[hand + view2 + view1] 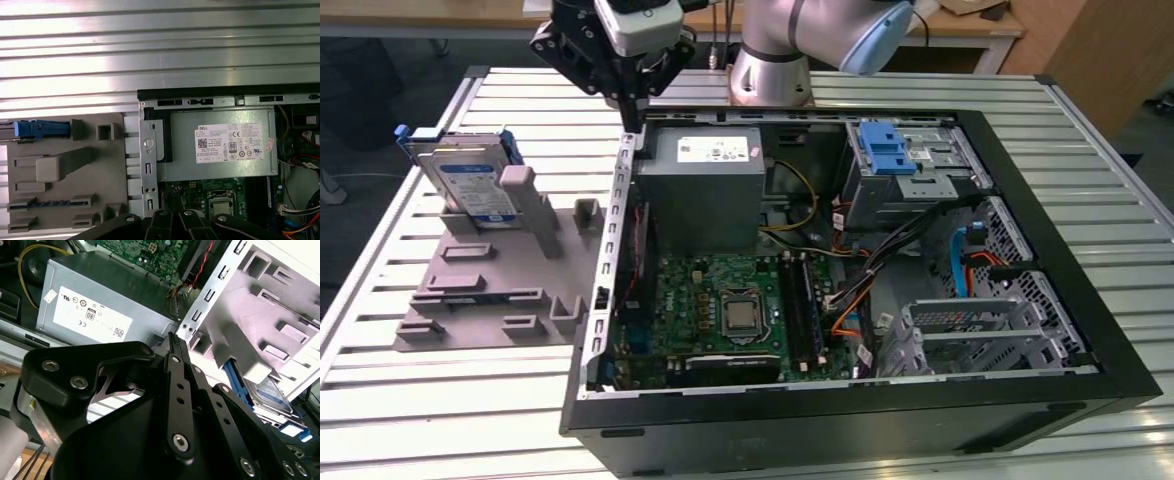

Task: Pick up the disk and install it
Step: 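Reach for the disk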

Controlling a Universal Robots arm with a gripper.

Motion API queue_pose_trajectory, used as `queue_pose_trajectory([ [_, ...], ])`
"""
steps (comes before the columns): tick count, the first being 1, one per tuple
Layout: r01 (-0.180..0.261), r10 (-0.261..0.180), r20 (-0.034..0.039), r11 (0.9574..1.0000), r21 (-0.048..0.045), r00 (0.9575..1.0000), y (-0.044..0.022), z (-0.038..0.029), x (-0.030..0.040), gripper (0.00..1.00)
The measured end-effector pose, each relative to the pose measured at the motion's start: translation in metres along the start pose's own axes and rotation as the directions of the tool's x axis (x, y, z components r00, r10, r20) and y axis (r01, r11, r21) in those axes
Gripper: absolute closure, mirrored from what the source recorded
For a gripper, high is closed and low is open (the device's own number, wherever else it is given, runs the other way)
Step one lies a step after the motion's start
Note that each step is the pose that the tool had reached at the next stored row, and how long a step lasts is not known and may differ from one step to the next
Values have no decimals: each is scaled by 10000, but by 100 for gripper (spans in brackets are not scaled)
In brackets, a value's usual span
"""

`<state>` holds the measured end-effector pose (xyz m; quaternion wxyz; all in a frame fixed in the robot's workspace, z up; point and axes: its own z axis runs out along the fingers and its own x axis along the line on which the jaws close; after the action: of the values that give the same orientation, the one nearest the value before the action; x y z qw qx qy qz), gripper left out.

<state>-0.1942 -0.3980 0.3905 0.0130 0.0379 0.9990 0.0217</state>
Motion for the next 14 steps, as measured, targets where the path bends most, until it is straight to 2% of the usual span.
queue_pose_trajectory([
  [14, 0, 0, 1, 10000, 0, 10000, -4, 2, 73, 89],
])
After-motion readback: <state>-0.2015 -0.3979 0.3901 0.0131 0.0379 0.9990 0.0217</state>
